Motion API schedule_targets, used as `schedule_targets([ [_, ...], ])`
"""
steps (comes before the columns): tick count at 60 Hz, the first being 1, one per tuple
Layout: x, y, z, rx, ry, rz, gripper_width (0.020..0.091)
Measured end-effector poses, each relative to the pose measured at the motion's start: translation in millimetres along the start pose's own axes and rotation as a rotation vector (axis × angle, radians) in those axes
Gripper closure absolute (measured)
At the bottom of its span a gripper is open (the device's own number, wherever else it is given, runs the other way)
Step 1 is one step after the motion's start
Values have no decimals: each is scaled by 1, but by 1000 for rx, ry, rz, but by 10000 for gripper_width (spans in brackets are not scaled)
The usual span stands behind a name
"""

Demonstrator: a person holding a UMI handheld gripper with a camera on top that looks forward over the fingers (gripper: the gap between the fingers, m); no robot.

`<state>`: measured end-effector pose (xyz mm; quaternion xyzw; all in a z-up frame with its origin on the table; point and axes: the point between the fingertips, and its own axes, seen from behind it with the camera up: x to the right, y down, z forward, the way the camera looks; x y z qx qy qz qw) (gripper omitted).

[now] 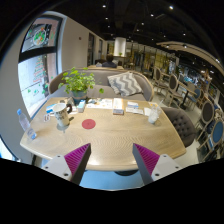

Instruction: Pour water

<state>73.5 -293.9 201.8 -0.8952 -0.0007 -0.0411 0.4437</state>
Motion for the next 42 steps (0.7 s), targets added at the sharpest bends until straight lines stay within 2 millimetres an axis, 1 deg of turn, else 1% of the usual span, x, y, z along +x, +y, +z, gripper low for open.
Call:
schedule_targets([
  [1,2,1,7,0,1,2,245],
  [6,-2,5,8,-11,-2,13,248],
  [11,-15,11,7,-22,-1,14,246],
  [15,-29,18,5,-33,0,8,244],
  [16,-33,21,0,-36,-2,7,243],
  [18,-44,25,-1,-41,-8,5,242],
  [19,-49,27,3,-45,-10,3,247],
  [20,-55,31,-2,-49,-14,2,248],
  [24,-83,41,-5,-62,-34,-2,249],
  [30,-136,59,-10,-85,-83,-21,251],
  [35,-185,71,-13,-105,-124,-50,251],
  [42,-263,74,-15,-94,-187,-62,249],
])
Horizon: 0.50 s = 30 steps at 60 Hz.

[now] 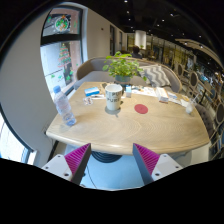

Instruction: Pour water

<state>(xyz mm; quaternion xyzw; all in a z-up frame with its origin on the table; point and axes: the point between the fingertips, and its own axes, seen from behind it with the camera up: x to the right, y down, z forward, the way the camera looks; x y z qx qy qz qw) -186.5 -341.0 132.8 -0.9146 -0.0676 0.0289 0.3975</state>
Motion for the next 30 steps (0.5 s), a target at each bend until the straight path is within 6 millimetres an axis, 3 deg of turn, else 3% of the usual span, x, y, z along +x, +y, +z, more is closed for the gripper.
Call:
schedule_targets([
  [8,-95,-18,23,46,-97,-8,247],
  [16,-171,-49,52,128,-157,-30,245],
  [24,-215,-82,96,203,-174,-38,243],
  [30,-225,-102,131,234,-149,-31,242],
])
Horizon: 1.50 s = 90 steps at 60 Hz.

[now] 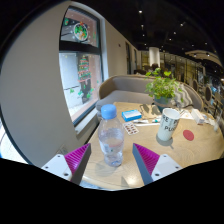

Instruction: Pour water

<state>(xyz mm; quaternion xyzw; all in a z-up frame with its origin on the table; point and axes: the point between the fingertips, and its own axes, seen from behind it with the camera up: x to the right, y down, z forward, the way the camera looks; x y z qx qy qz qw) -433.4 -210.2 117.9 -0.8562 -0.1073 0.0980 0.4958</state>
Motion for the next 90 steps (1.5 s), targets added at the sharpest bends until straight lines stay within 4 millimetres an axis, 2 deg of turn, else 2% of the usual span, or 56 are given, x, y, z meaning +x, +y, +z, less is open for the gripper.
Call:
schedule_targets([
  [7,5,-3,40,14,31,49,269],
  [15,4,-1,72,14,37,80,411],
  [18,1,-1,79,23,26,82,507],
  [20,3,-4,81,35,37,81,525],
  [22,5,-6,82,44,49,73,583],
  [30,8,-6,82,50,68,61,729],
  [36,10,-5,82,40,60,77,732],
  [38,11,-6,82,35,56,86,772],
  [44,14,-13,79,36,57,122,772],
  [49,17,-33,73,54,37,180,771],
  [56,22,-84,63,120,-26,336,773],
  [60,21,-123,55,157,-80,479,773],
  [67,45,-180,55,235,-224,785,774],
  [68,42,-190,53,240,-238,833,773],
  [72,60,-212,59,267,-329,1050,775],
  [75,74,-225,65,279,-395,1218,775],
  [76,76,-230,59,274,-413,1270,775],
  [79,90,-234,74,283,-458,1397,775],
  [84,111,-234,88,291,-518,1581,777],
  [85,116,-234,80,285,-531,1624,775],
  [86,119,-233,91,288,-532,1656,774],
  [90,130,-227,104,284,-567,1785,776],
])
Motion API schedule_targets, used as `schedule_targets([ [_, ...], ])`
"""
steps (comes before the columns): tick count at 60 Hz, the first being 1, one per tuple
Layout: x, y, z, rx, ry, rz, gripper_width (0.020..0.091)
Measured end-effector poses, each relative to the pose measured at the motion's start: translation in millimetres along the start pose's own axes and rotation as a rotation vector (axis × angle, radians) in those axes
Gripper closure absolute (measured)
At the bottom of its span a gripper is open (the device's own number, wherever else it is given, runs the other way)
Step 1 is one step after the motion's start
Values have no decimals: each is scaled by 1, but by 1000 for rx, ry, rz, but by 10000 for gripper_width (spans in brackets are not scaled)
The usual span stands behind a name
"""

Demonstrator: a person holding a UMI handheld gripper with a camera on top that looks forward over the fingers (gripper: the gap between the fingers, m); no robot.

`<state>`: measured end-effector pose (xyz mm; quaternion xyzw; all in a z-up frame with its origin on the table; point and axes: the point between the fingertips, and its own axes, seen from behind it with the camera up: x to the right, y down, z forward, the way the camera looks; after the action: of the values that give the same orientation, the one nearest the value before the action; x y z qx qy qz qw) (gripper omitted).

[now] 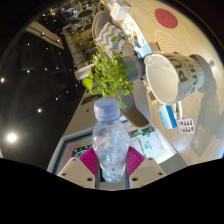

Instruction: Pour water

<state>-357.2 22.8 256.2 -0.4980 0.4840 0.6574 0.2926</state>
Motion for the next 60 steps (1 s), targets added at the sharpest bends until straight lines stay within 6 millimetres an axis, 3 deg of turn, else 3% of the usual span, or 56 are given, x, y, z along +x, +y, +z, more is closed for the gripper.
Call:
schedule_targets([
  [8,25,-28,6,34,5,184,776],
  [13,37,-34,5,35,17,237,776],
  [19,42,-28,3,13,35,226,773],
  [24,34,-20,2,-15,48,180,777],
  [32,-4,-8,0,-61,59,-63,778],
  [42,-84,-24,-9,-45,50,-546,775],
  [47,-128,-45,-24,-3,41,-816,773],
  [52,-159,-69,-33,51,71,-1073,773],
  [55,-171,-87,-47,84,93,-1219,773],
  [60,-178,-124,-50,133,176,-1431,774],
])
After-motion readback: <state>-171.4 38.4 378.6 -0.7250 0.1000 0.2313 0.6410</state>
